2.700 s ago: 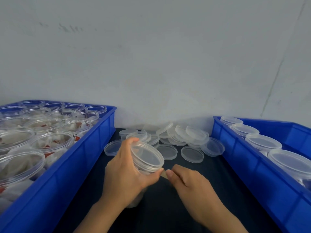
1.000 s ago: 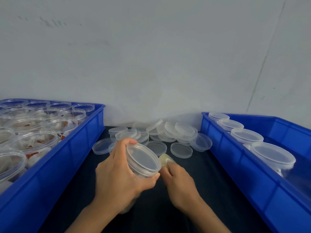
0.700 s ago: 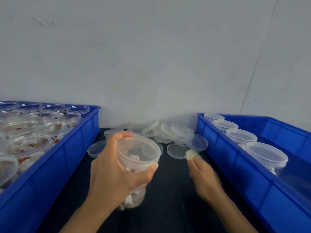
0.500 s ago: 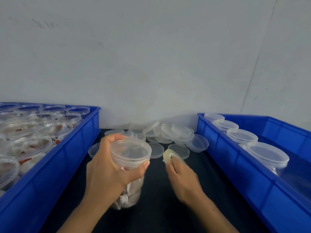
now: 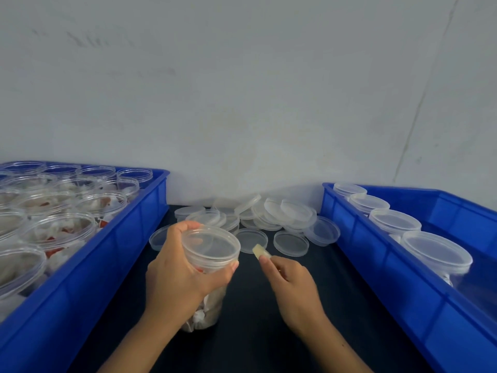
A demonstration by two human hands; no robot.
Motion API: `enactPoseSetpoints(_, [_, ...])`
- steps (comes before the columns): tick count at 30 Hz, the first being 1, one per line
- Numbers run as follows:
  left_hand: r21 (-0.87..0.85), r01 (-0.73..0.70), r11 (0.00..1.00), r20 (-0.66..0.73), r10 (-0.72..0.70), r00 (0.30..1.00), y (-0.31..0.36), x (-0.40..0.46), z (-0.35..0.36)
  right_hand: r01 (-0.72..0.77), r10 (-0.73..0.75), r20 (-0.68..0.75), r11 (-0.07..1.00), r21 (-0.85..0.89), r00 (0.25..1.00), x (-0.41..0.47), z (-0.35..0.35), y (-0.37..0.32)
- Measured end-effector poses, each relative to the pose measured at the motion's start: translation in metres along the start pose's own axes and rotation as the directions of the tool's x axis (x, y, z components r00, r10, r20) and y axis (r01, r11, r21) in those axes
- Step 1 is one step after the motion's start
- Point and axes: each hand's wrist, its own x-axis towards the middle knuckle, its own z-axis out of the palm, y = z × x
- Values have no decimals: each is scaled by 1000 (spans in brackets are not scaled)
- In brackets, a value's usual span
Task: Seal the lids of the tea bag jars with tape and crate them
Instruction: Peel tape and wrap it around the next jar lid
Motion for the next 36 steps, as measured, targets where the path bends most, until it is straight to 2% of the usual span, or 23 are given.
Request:
enactPoseSetpoints(4, [-48,14,999,2,-13,1000,-1,-3,5,-20,17,-16,989,-149,1000,2,-1,5])
enactPoseSetpoints(7, [-75,5,997,7,-4,1000,-1,-4,10,11,-22,-39,963,-270,999,2,2,9])
enactPoseSetpoints(11, [-182,43,982,17,-41,999,-5,-5,13,98,-59,95,866,-491,994,6,11,13])
enactPoseSetpoints(14, [-239,51,970,17,-49,999,-7,-5,13,130,-74,118,789,-601,990,4,20,20])
enactPoseSetpoints(16, [-268,55,962,22,-51,998,-8,-5,13,143,-130,59,869,-474,990,3,20,19])
enactPoseSetpoints(18, [-300,63,952,29,-57,998,-7,-5,13,166,-168,-1,974,-153,986,1,15,12])
enactPoseSetpoints(19, [-316,67,947,36,-59,998,-7,-5,13,171,-172,3,983,63,985,0,12,7])
enactPoseSetpoints(21, [-344,68,937,60,-50,997,-6,-6,14,140,-209,108,883,447,972,-5,11,-5])
enactPoseSetpoints(23, [-369,67,927,93,-35,995,-4,-8,14,104,-287,184,756,646,940,-10,15,-14])
enactPoseSetpoints(28, [-436,108,893,154,-44,987,-1,-8,14,-17,-276,222,592,806,935,-14,25,-22])
enactPoseSetpoints(34, [-402,116,908,187,-43,981,5,-7,18,-156,-224,265,411,898,938,-11,22,-24])
enactPoseSetpoints(36, [-397,124,909,182,-55,982,5,-8,19,-178,-201,271,388,904,941,-14,23,-26])
